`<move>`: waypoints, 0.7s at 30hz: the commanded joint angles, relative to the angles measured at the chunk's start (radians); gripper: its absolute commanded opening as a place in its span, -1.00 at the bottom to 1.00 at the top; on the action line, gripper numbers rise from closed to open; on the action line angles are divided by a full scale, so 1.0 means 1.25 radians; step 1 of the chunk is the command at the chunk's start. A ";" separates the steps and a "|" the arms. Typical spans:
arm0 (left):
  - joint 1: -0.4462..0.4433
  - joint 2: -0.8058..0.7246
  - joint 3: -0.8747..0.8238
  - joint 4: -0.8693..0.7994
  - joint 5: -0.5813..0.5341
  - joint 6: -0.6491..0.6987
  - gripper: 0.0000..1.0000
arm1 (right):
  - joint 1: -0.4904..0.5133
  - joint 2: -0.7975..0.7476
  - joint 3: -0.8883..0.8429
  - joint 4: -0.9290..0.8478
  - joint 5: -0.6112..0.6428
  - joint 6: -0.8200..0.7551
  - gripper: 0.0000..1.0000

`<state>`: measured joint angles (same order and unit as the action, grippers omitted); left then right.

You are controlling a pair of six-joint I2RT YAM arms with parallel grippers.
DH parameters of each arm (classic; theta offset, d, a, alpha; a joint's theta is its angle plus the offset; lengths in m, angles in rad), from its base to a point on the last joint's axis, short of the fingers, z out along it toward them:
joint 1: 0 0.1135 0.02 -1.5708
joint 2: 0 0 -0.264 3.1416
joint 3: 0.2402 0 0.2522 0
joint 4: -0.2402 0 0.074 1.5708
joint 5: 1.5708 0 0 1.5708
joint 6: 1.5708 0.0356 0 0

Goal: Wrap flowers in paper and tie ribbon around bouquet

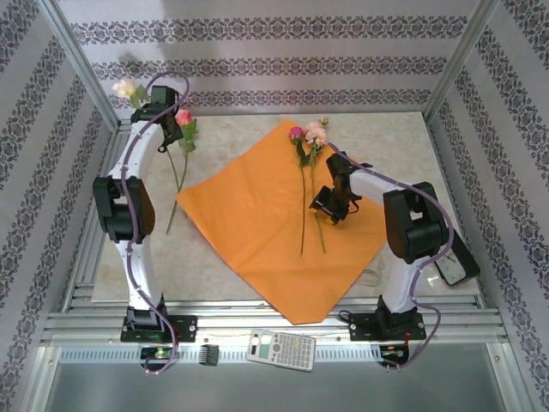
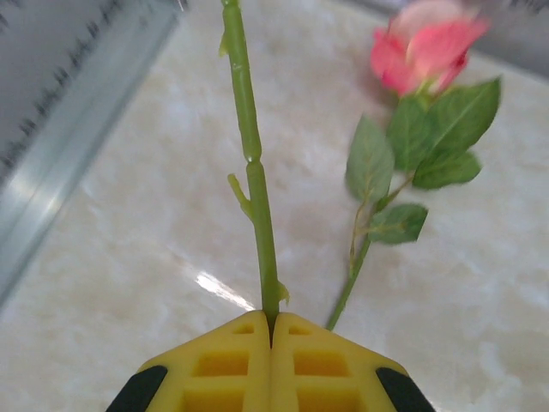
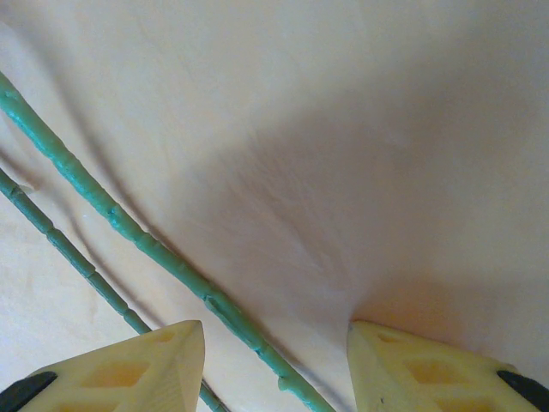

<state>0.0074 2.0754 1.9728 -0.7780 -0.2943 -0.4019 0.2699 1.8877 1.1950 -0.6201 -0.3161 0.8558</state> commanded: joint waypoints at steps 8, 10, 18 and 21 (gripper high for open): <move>-0.115 -0.225 -0.067 0.050 -0.228 0.179 -1.00 | 0.003 0.029 0.010 0.001 -0.011 -0.021 -0.03; -0.142 -0.253 -0.065 0.043 -0.133 0.160 -1.00 | 0.004 0.030 0.012 0.000 -0.011 -0.021 -0.02; -0.294 -0.222 -0.180 0.241 0.525 -0.149 -1.00 | 0.003 0.031 0.010 0.003 -0.012 -0.021 -0.01; -0.361 -0.176 -0.269 0.441 0.575 -0.287 -1.00 | 0.003 0.029 0.011 0.005 -0.013 -0.020 -0.01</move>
<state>-0.3866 1.7855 1.7115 -0.4698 0.1982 -0.5396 0.2703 1.8896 1.1961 -0.6201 -0.3164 0.8516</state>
